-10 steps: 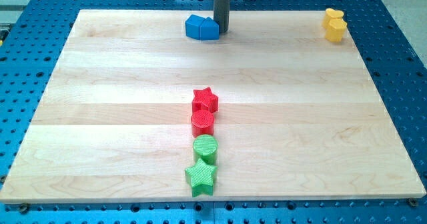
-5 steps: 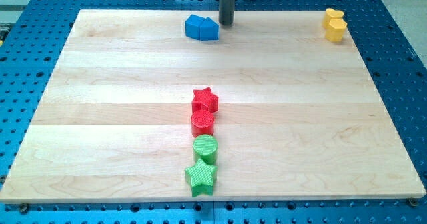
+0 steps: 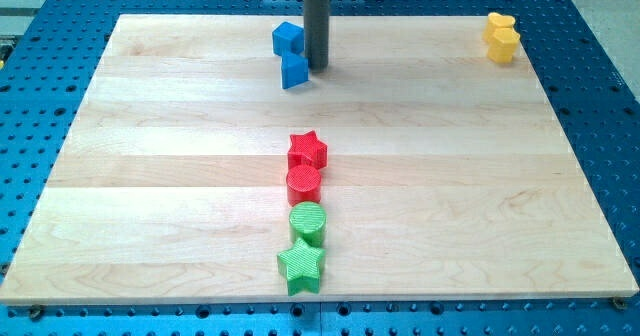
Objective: Push the blue blocks towards the top right of the red star
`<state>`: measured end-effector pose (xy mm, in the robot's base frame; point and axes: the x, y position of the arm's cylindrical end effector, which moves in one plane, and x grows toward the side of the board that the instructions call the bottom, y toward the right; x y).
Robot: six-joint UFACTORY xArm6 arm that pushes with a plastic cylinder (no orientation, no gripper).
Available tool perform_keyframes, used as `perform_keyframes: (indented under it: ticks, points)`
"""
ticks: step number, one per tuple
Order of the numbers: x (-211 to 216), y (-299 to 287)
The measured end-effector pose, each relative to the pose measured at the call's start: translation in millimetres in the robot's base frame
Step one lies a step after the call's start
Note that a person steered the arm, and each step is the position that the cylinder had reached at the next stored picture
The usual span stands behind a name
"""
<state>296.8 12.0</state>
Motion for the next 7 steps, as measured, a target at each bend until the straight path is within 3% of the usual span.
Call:
perform_keyframes:
  ticks: [1,2,3,4,7]
  points:
    - [11.6,8.7]
    - [-9.3,8.7]
    - [-78.6,8.8]
    - [-102.0,3.0]
    - [-102.9,-22.3]
